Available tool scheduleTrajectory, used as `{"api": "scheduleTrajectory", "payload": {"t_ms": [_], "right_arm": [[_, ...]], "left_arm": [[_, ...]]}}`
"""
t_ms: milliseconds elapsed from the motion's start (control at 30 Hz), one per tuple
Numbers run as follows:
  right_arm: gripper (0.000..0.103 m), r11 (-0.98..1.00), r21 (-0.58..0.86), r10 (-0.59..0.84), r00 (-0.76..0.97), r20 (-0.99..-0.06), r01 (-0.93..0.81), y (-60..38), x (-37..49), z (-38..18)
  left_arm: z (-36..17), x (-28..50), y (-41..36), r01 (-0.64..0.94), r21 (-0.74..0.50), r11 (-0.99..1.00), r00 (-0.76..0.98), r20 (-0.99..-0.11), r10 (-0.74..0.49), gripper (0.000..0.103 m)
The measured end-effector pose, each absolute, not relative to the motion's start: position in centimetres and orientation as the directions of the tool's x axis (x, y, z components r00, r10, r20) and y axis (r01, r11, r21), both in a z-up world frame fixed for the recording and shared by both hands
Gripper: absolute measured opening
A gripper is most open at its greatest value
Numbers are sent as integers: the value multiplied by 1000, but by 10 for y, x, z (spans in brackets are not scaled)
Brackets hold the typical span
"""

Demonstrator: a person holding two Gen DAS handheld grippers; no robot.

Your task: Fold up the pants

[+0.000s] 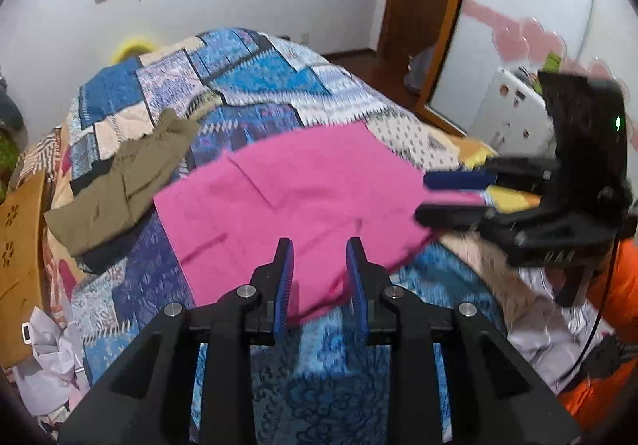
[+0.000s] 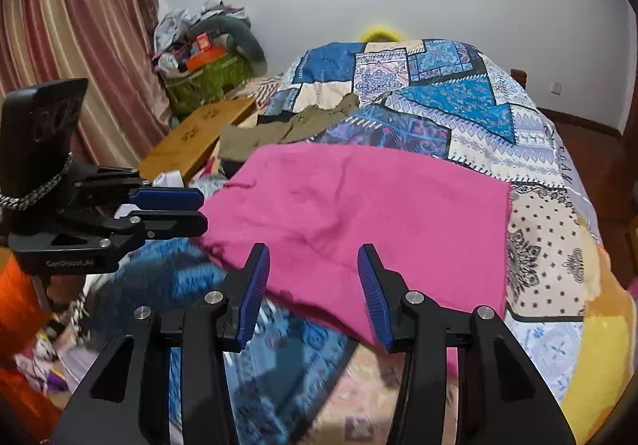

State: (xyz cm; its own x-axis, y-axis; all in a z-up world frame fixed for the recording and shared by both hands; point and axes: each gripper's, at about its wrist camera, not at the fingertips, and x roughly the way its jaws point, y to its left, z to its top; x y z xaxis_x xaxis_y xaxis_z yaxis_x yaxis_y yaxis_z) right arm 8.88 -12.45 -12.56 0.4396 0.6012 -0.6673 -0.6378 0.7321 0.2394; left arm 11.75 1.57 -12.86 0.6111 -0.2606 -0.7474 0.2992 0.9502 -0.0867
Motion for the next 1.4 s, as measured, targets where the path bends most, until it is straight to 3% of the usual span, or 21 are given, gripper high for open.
{"api": "scheduleTrajectory", "payload": {"t_ms": [133, 267, 367, 567, 867, 1400], "right_arm": [[43, 739, 277, 600, 415, -684, -614, -113, 103, -137], [53, 757, 272, 559, 375, -739, -594, -104, 110, -159], [53, 767, 260, 533, 357, -767, -587, -107, 110, -172], [53, 803, 205, 485, 414, -770, -559, -128, 103, -171], [54, 857, 196, 434, 462, -773, -476, -162, 100, -172], [57, 939, 206, 321, 490, -811, -275, -242, 97, -179]], "left_arm": [[-137, 137, 16, 257, -91, 962, 599, -766, -233, 29], [-165, 154, 19, 217, -79, 973, 540, -820, -188, 37], [-187, 155, 26, 196, -68, 978, 500, -851, -159, 37], [-186, 142, 34, 174, -3, 985, 532, -841, -97, 42], [-184, 129, 61, 117, -9, 993, 539, -839, -71, 55], [-176, 129, 107, -42, 4, 999, 552, -833, 27, 57]]}}
